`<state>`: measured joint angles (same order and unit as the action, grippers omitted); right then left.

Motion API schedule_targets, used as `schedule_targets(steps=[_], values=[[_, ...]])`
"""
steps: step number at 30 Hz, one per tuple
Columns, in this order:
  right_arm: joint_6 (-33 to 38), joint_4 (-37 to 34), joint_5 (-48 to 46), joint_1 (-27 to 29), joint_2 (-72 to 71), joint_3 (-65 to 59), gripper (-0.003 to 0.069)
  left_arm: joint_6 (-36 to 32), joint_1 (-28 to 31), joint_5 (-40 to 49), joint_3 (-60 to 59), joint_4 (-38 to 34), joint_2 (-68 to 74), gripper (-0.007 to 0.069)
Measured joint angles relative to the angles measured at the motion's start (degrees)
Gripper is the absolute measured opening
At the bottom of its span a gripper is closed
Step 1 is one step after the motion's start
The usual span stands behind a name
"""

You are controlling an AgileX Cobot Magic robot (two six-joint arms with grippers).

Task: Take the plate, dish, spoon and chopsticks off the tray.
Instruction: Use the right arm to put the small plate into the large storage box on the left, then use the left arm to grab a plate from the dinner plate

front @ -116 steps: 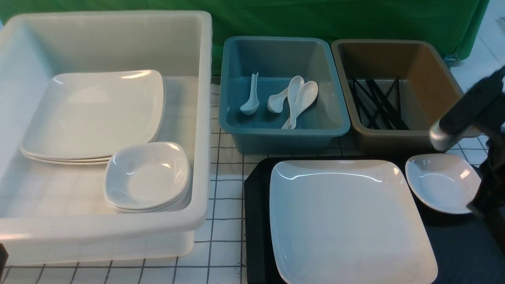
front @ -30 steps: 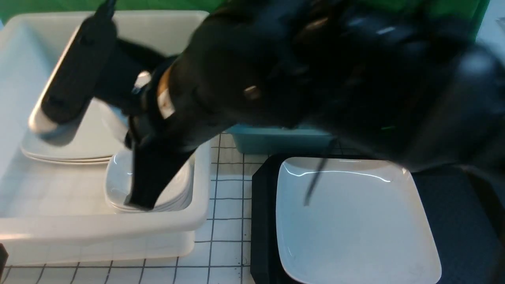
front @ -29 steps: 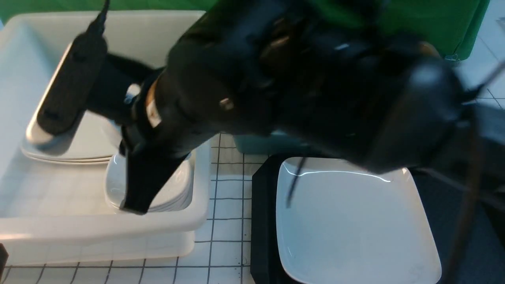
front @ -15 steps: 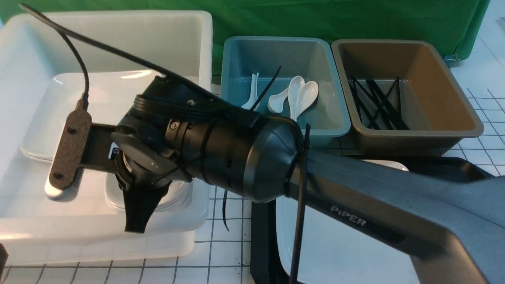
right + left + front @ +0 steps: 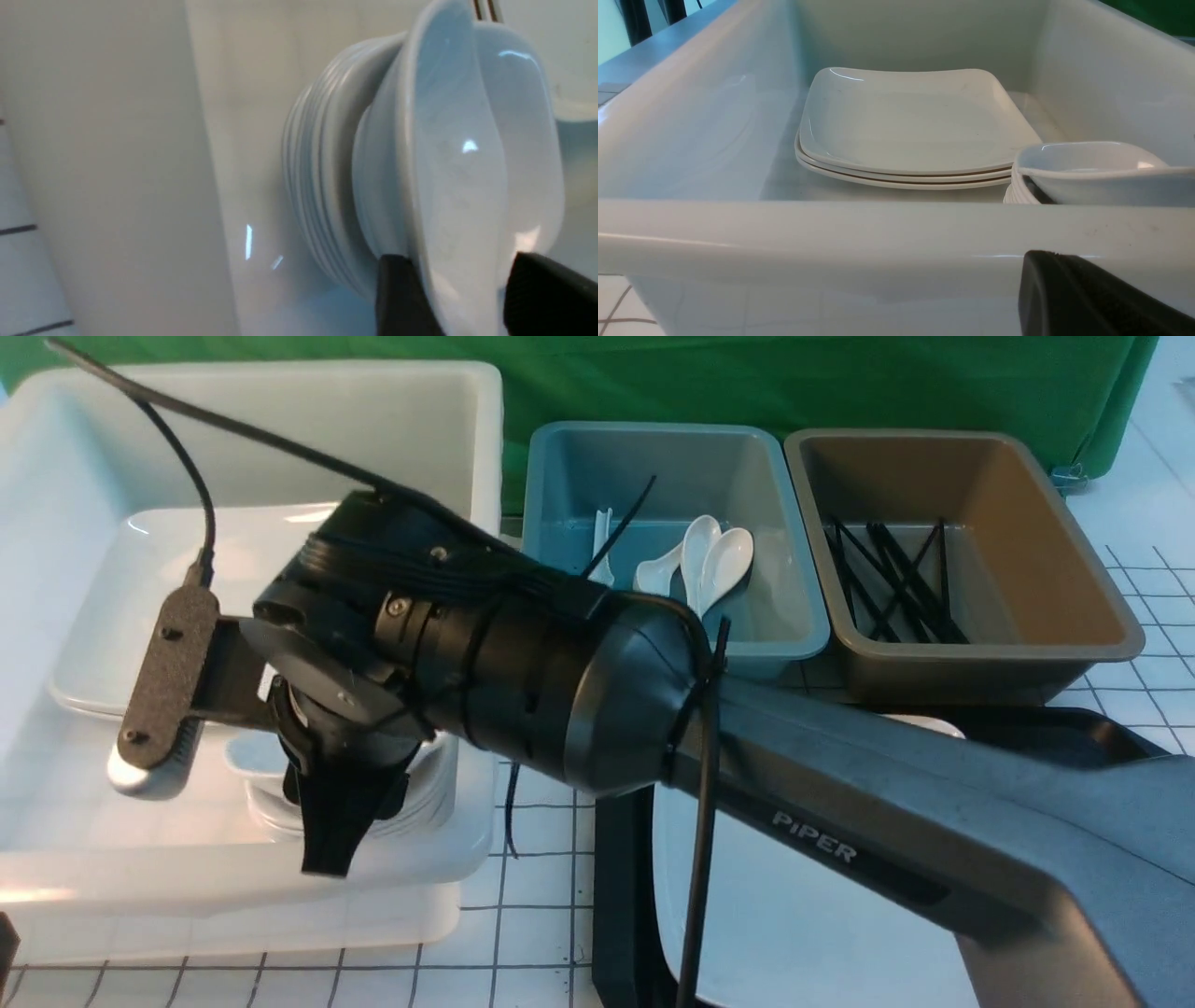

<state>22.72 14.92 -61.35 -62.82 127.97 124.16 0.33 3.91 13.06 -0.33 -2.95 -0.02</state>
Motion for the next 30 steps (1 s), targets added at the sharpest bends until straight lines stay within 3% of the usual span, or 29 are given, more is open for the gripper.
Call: schedule_targets(steps=[9,14,16,21,23,30], values=[[-0.6,-0.1,-7.3,0.0,-4.0,10.6,0.0332,0.0,0.0,0.0,0.0,0.0,0.0,0.0005],[-5.3,-0.2,-8.0,0.0,-9.4,11.2,0.0325,0.1,0.0,0.0,0.0,0.0,0.0,0.0005],[-8.0,-0.2,-8.2,0.0,-13.3,11.2,0.0269,0.1,0.0,0.0,0.0,0.0,0.0,0.0005],[-11.3,-0.2,-8.2,0.0,-25.9,7.1,0.0054,0.1,0.0,0.0,0.0,0.0,0.0,0.0005],[-12.6,-0.2,-8.2,0.0,-32.5,3.0,0.0019,0.1,0.0,0.0,0.0,0.0,0.0,0.0005],[-18.4,-0.1,-8.3,0.0,-56.0,-18.4,0.0008,0.1,0.0,0.0,0.0,0.0,0.0,0.0005]])
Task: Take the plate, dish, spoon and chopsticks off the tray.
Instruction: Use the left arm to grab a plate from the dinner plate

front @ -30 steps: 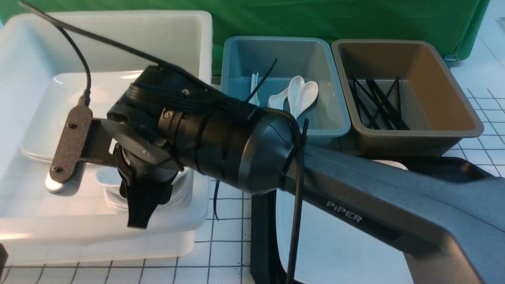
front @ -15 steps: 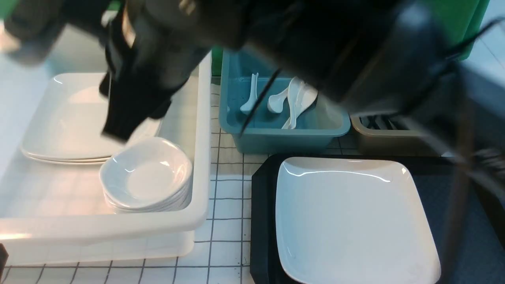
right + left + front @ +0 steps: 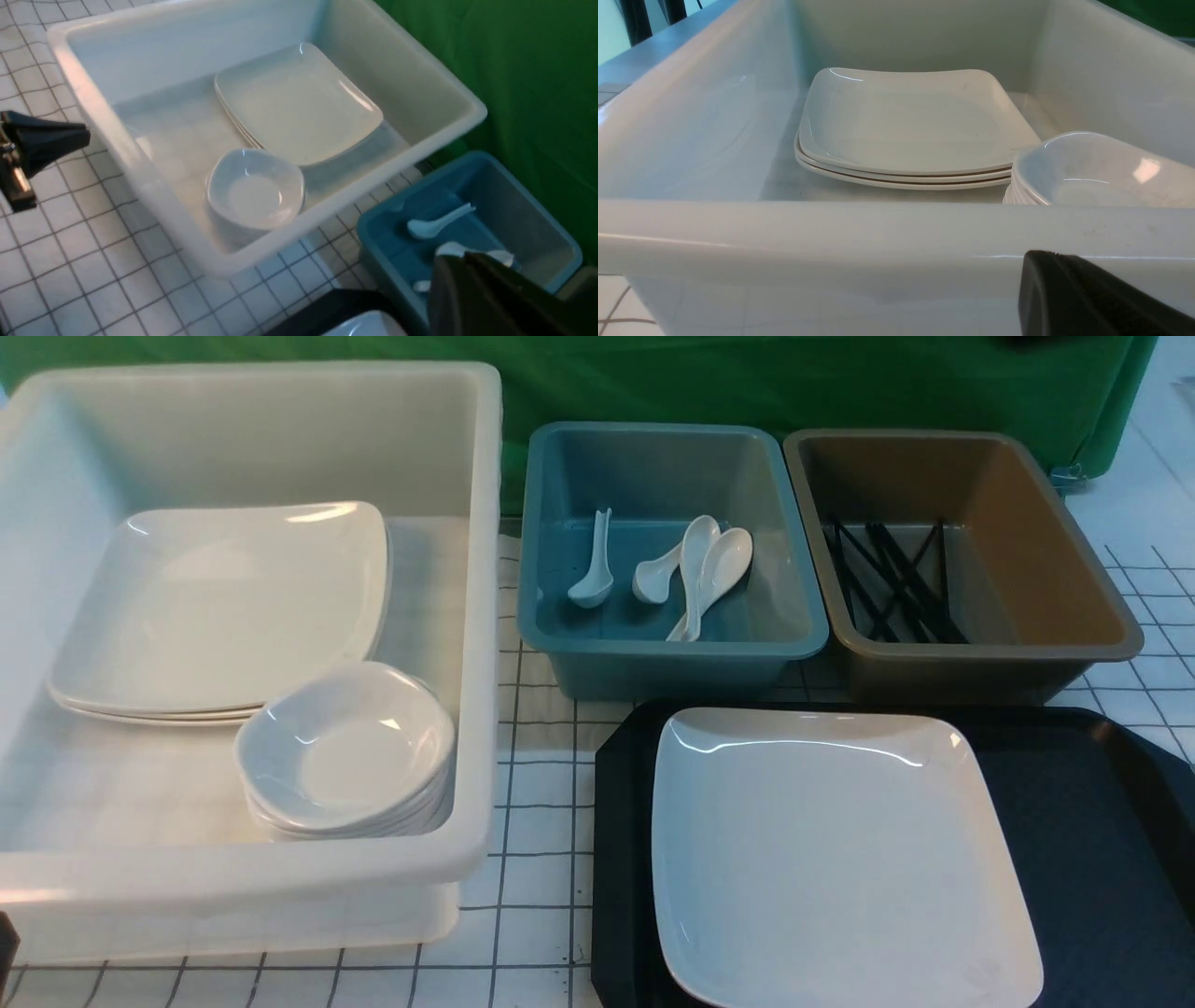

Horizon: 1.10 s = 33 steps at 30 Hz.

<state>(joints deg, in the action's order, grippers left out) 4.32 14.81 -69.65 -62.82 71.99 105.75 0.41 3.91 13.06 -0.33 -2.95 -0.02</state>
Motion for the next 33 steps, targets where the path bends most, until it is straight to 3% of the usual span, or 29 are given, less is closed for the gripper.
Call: schedule_targets(steps=[5,9,16,20,26,33], values=[[-4.7,1.5,1.0,0.0,-13.0,-13.8,0.0007,-0.1,0.0,0.0,0.0,0.0,0.0,0.0005],[-9.0,4.0,6.9,0.0,-25.7,-29.3,0.0008,0.7,0.0,-2.8,0.0,0.5,0.0,0.0005],[-10.4,4.9,25.3,0.0,-42.9,-53.9,0.0008,18.2,0.0,-12.0,0.0,-29.4,0.0,0.0005],[-10.4,5.5,29.8,0.0,-47.3,-61.7,0.0008,23.3,0.0,-13.6,0.0,-34.5,0.0,0.0005],[-10.4,6.0,30.4,0.0,-48.0,-63.2,0.0009,28.4,-0.1,-14.4,0.2,-35.1,0.0,0.0005],[-10.4,7.6,30.5,0.0,-48.0,-63.2,0.0009,27.3,-0.3,0.7,18.9,-26.7,2.8,0.0005]])
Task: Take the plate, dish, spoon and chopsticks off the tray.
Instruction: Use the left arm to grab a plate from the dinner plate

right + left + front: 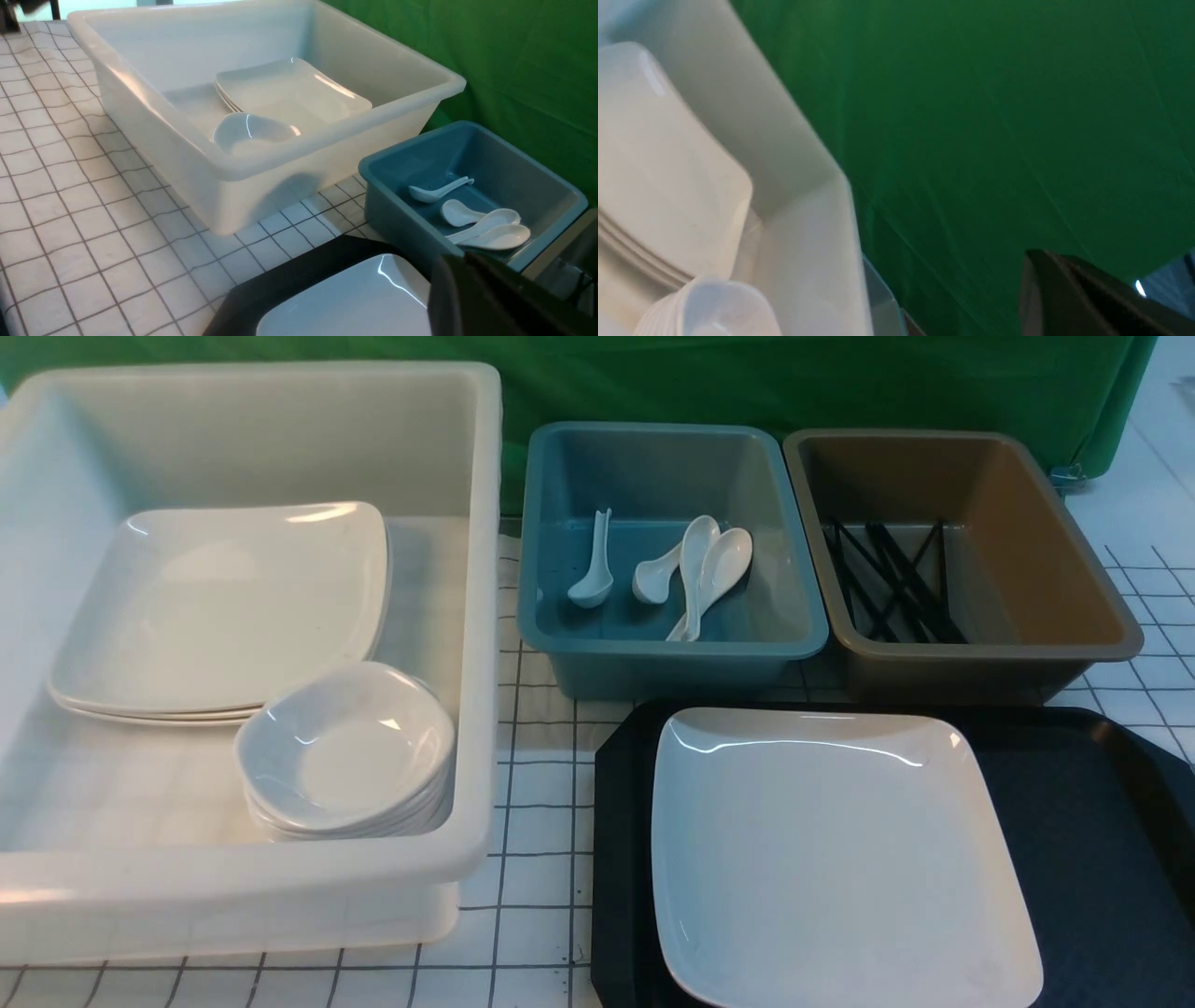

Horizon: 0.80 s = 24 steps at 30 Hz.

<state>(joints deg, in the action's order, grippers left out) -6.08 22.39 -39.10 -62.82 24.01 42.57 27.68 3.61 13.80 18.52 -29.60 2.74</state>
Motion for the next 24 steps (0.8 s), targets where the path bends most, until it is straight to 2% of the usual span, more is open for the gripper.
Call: schedule_targets(steps=[1,3,8,10,11,17,24], values=[[0.1,0.7,0.1,0.0,-0.1,0.0,0.0011,-1.9,0.0,7.6,7.8,2.4,4.0,0.0005],[0.1,1.1,0.2,0.0,0.0,0.0,0.0013,-5.0,0.0,17.0,15.2,3.7,9.5,0.0005],[0.1,1.4,0.4,0.0,0.0,0.0,0.0017,-16.6,0.0,41.8,31.4,2.6,27.1,0.0005],[0.1,1.4,0.4,0.0,0.0,0.0,0.0018,-19.3,-0.1,45.1,34.2,1.1,31.4,0.0005],[0.1,1.4,0.4,0.0,-0.1,0.0,0.0018,-22.3,-0.1,48.7,36.7,-2.1,36.0,0.0005],[0.1,1.4,0.4,0.0,-0.1,0.0,0.0019,-33.3,-2.6,50.9,40.1,-16.5,51.6,0.0005],[0.1,1.4,0.4,0.0,-0.1,0.0,0.0019,-34.5,-15.6,47.2,40.4,-14.9,65.0,0.0010]])
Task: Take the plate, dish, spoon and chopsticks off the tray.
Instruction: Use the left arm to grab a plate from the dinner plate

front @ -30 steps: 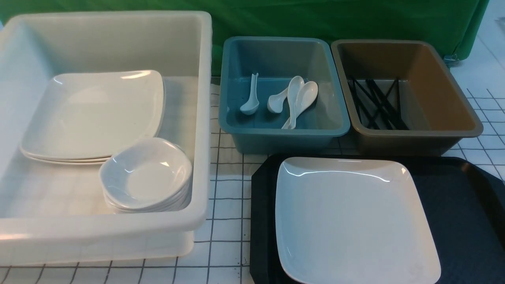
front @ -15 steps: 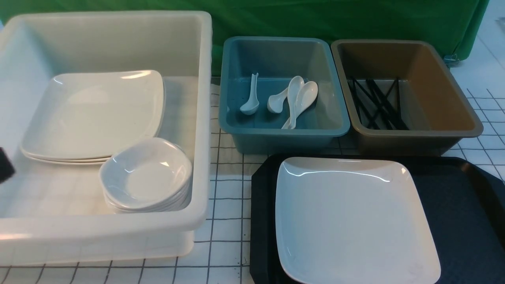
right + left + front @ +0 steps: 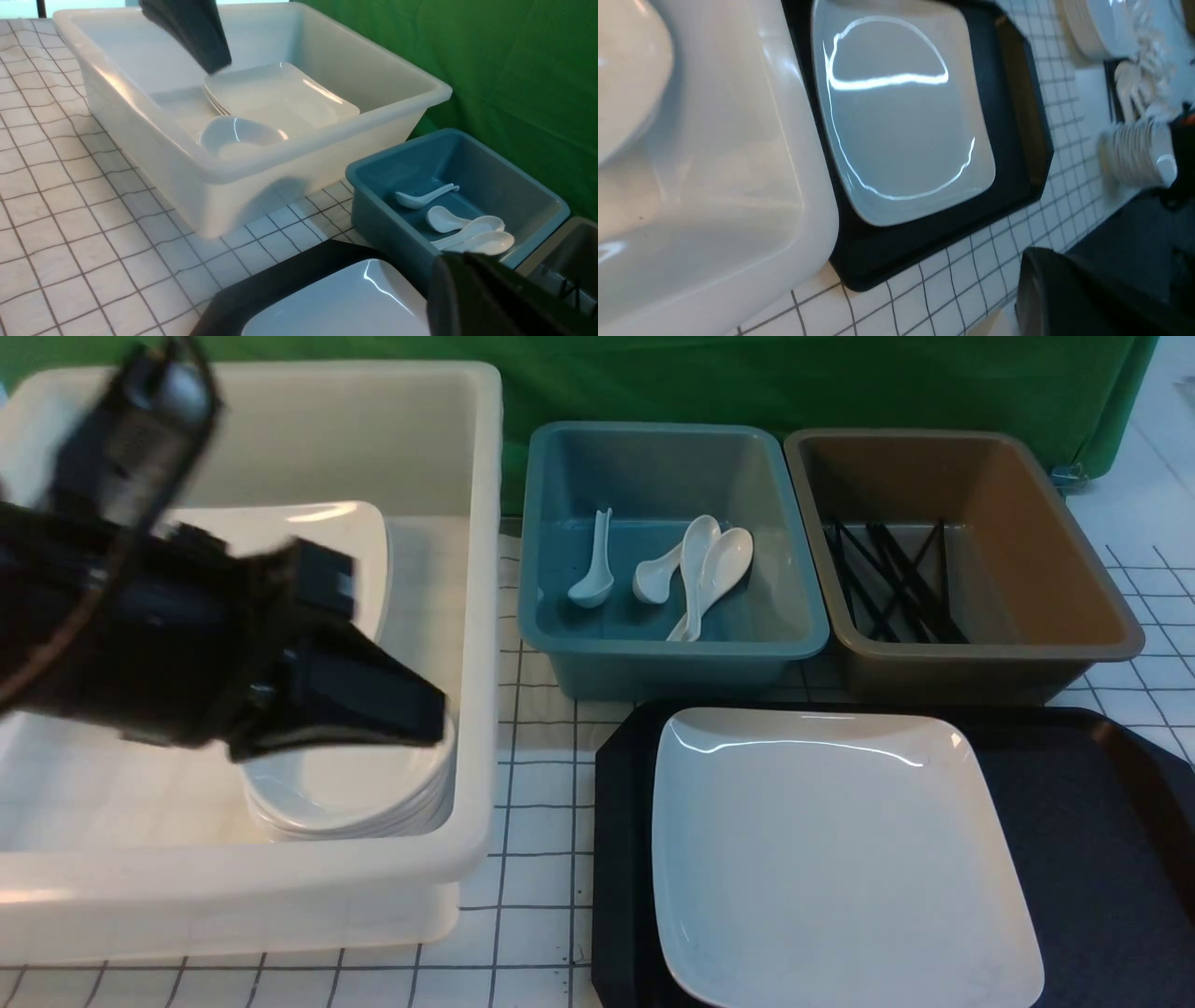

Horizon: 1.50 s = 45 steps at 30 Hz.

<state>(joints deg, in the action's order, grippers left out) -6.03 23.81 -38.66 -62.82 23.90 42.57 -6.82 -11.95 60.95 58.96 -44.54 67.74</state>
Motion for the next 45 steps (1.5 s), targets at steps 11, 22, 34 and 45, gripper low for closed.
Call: schedule_targets(steps=[11,22,34,45], values=[[-0.1,0.1,0.0,0.0,0.0,0.0,0.0032,13.2,-23.6,-1.1,12.8,18.6,18.4,0.0170],[-1.6,0.0,0.0,0.0,0.0,0.0,0.0045,22.3,-41.5,1.2,16.8,32.0,33.0,0.0379],[-2.8,0.0,0.0,0.0,0.0,0.0,0.0050,0.8,-44.2,-1.5,16.8,42.4,34.6,0.0190],[-2.8,0.0,0.0,0.0,0.0,0.0,0.0067,-19.7,-44.9,-2.9,16.8,33.8,34.6,0.0058]])
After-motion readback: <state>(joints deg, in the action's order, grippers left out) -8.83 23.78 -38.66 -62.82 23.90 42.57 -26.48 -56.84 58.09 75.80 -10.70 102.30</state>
